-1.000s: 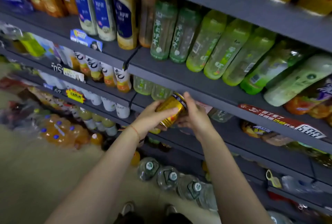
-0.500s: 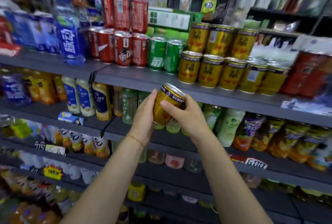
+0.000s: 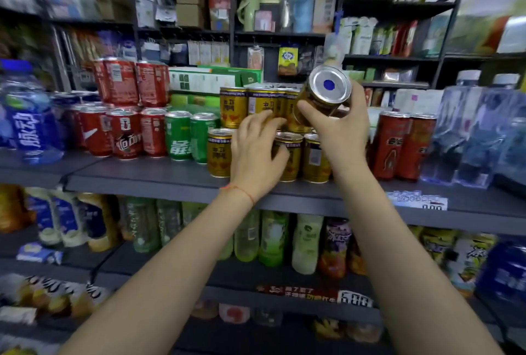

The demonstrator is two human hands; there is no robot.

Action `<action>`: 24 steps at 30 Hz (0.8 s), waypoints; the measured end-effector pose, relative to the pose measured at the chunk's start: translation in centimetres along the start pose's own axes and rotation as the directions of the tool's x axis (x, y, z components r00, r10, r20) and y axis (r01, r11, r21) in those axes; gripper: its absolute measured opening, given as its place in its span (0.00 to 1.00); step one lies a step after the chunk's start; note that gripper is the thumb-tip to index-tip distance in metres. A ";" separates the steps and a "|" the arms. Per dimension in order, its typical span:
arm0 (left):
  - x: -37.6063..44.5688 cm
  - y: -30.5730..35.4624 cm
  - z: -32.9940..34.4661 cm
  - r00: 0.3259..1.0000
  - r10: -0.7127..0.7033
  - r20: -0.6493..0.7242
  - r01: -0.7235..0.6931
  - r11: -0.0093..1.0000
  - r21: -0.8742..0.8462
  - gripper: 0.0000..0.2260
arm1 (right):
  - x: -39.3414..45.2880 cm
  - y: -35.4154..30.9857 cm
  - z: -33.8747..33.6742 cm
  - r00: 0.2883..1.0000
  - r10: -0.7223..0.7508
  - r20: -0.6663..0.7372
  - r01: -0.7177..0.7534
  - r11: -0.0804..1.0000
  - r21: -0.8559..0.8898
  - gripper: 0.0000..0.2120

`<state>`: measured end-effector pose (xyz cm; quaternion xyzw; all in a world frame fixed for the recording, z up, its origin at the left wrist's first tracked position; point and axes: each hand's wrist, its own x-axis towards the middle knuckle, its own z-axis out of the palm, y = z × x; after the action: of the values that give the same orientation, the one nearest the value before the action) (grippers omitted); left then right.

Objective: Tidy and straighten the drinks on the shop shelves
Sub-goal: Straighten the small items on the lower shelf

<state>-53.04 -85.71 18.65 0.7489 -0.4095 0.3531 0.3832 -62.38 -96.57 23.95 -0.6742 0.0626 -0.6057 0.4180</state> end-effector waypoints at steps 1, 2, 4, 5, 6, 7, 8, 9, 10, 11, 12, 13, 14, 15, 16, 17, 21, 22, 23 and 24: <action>0.4 0.8 1.1 0.998 0.044 0.032 -0.046 0.997 0.059 0.21 | 1.2 0.6 -0.7 1.000 0.001 -0.025 -0.001 1.000 -0.014 0.27; 0.7 1.7 2.1 0.995 0.075 0.072 -0.082 0.991 0.103 0.21 | 2.3 1.3 -1.4 0.999 0.010 -0.034 -0.011 0.999 -0.035 0.27; 1.3 3.2 4.1 0.985 0.092 0.148 -0.115 0.981 0.156 0.21 | 4.6 2.6 -2.5 0.999 0.055 -0.004 -0.055 0.993 -0.104 0.27; 1.6 3.7 5.0 0.980 0.090 0.176 -0.123 0.974 0.188 0.21 | 5.6 3.2 -2.9 0.996 0.087 0.023 -0.082 0.986 -0.144 0.27; 1.7 4.1 5.8 0.978 0.087 0.191 -0.130 0.965 0.228 0.20 | 6.5 4.0 -3.1 0.991 0.124 0.048 -0.114 0.977 -0.178 0.28; 1.8 4.3 6.5 0.979 0.084 0.184 -0.133 0.953 0.272 0.19 | 7.3 4.7 -3.2 0.985 0.160 0.072 -0.143 0.969 -0.202 0.28; 1.8 4.3 7.1 0.984 0.082 0.157 -0.128 0.942 0.310 0.18 | 8.1 5.4 -3.2 0.978 0.190 0.090 -0.167 0.962 -0.217 0.28; 1.7 4.3 7.5 0.989 0.084 0.121 -0.120 0.936 0.331 0.17 | 8.8 6.1 -3.1 0.972 0.211 0.103 -0.182 0.954 -0.237 0.28; 1.6 4.2 7.9 0.992 0.091 0.087 -0.116 0.933 0.339 0.17 | 9.5 6.6 -3.0 0.966 0.229 0.116 -0.193 0.946 -0.259 0.29; 1.5 4.1 8.1 0.993 0.104 0.063 -0.119 0.933 0.341 0.17 | 10.2 7.2 -2.8 0.961 0.245 0.129 -0.201 0.938 -0.282 0.29; 1.4 4.0 8.2 0.992 0.115 0.048 -0.125 0.932 0.339 0.16 | 10.9 7.6 -2.6 0.955 0.261 0.142 -0.209 0.930 -0.303 0.29; 1.4 3.9 8.3 0.992 0.123 0.038 -0.129 0.933 0.335 0.16 | 11.6 7.9 -2.3 0.949 0.272 0.156 -0.212 0.923 -0.321 0.30; 1.4 3.9 8.3 0.992 0.125 0.034 -0.129 0.935 0.331 0.16 | 12.2 8.2 -2.0 0.944 0.284 0.169 -0.216 0.917 -0.336 0.30; 1.4 3.9 8.3 0.992 0.123 0.031 -0.126 0.936 0.328 0.16 | 12.7 8.5 -1.8 0.937 0.297 0.182 -0.220 0.910 -0.352 0.31; 1.4 3.9 8.3 0.992 0.119 0.029 -0.122 0.937 0.326 0.16 | 13.1 8.7 -1.5 0.929 0.315 0.195 -0.226 0.899 -0.374 0.32; 1.4 3.9 8.4 0.993 0.115 0.027 -0.118 0.939 0.324 0.16 | 13.4 9.0 -1.3 0.920 0.334 0.207 -0.230 0.885 -0.405 0.33; 1.4 3.8 8.5 0.993 0.113 0.016 -0.112 0.942 0.318 0.16 | 13.9 9.9 -0.6 0.883 0.414 0.222 -0.251 0.815 -0.522 0.37; 1.4 3.9 8.5 0.993 0.115 0.012 -0.113 0.942 0.317 0.16 | 14.0 10.1 -0.5 0.878 0.424 0.222 -0.252 0.804 -0.539 0.38; 1.4 3.9 8.4 0.993 0.116 0.010 -0.113 0.941 0.318 0.16 | 14.1 10.3 -0.5 0.876 0.430 0.220 -0.250 0.794 -0.555 0.39; 1.4 3.9 8.5 0.993 0.116 0.009 -0.113 0.942 0.317 0.16 | 14.1 10.5 -0.5 0.875 0.431 0.222 -0.243 0.786 -0.568 0.40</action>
<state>-54.13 -94.95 17.08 0.7740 -0.3883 0.4395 0.2386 -54.72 -111.92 28.00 -0.8332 0.2730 -0.3537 0.3258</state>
